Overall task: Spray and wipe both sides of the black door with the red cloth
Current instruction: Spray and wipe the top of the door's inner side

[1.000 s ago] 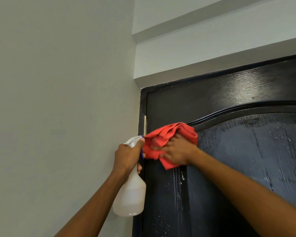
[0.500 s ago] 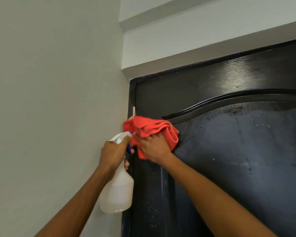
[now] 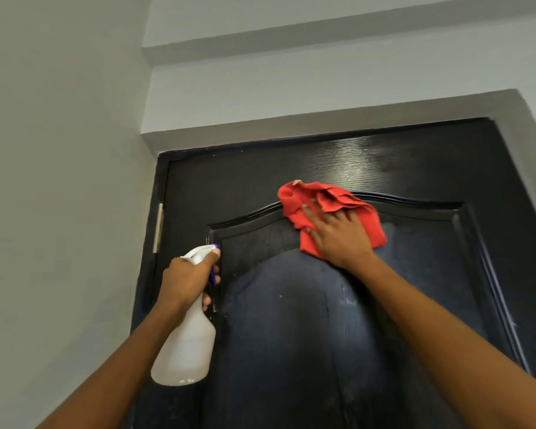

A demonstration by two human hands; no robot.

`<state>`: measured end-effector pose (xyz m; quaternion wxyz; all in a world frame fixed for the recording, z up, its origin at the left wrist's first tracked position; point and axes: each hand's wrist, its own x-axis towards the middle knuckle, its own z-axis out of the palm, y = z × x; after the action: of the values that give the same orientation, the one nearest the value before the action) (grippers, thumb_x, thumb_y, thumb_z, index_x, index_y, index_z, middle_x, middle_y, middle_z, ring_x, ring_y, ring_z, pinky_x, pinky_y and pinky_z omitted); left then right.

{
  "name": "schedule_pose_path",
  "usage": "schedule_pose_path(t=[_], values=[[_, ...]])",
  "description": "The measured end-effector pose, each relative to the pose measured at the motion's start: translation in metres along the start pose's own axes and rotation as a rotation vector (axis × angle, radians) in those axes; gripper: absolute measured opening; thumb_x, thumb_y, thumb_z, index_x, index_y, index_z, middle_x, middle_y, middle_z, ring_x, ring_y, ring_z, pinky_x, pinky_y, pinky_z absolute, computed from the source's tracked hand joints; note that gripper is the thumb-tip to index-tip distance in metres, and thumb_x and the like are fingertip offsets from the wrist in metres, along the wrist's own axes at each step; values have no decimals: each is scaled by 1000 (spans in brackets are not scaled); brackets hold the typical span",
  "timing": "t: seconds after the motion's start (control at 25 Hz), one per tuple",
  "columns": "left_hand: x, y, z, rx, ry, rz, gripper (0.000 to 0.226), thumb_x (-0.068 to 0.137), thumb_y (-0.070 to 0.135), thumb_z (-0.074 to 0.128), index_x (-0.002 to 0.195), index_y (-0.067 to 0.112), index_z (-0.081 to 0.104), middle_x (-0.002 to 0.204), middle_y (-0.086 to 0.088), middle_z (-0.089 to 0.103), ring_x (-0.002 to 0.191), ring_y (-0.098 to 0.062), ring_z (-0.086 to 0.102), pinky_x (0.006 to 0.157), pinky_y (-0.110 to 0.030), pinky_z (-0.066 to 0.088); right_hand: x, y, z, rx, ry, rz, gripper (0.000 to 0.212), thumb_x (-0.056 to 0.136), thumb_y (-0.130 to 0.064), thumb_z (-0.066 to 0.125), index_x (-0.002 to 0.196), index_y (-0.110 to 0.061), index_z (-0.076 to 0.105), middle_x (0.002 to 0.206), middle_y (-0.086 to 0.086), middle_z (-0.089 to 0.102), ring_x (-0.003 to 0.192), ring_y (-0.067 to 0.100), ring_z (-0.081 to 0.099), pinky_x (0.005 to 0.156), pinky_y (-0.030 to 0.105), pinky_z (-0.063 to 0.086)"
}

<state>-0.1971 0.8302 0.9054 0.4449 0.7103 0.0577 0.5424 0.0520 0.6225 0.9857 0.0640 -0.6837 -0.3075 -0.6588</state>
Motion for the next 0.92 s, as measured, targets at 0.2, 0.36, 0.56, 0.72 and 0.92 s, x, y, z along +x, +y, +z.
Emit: schedule_pose_path(t=[0.2, 0.36, 0.56, 0.72, 0.92], values=[[-13, 12, 43, -5, -39, -48, 40, 96, 48, 61, 92, 10, 71, 79, -10, 75, 43, -22, 58, 43, -29, 51, -71, 76, -5, 59, 64, 527, 63, 103, -52, 26, 159, -25, 35, 162, 9, 38, 133, 44, 49, 113, 59, 31], [-14, 10, 52, -34, -37, -78, 40, 96, 50, 60, 100, 11, 69, 87, -11, 74, 46, -22, 58, 44, -27, 50, -40, 7, 8, 224, 131, 709, 62, 103, -56, 27, 161, -33, 26, 169, 7, 22, 154, 40, 20, 121, 68, 6], [-12, 6, 42, -16, -25, -51, 42, 96, 51, 59, 100, 11, 68, 85, -11, 75, 47, -25, 58, 45, -28, 50, -5, -49, -4, 133, -50, 219, 71, 96, -74, 16, 158, -42, 29, 163, 6, 38, 145, 37, 37, 112, 56, 21], [-8, 8, 39, 6, -14, -22, 42, 95, 51, 60, 100, 11, 68, 85, -11, 74, 46, -26, 58, 45, -28, 50, -3, -1, -3, 100, 69, 176, 72, 95, -76, 22, 157, -41, 35, 166, 4, 30, 153, 39, 21, 120, 62, 5], [-5, 13, 61, 14, -33, -24, 41, 95, 52, 61, 100, 12, 68, 85, -10, 75, 45, -24, 58, 45, -28, 50, -6, 16, 5, 95, 47, 260, 97, 83, -91, 27, 162, -38, 18, 172, 10, 6, 155, 46, 2, 117, 73, -7]])
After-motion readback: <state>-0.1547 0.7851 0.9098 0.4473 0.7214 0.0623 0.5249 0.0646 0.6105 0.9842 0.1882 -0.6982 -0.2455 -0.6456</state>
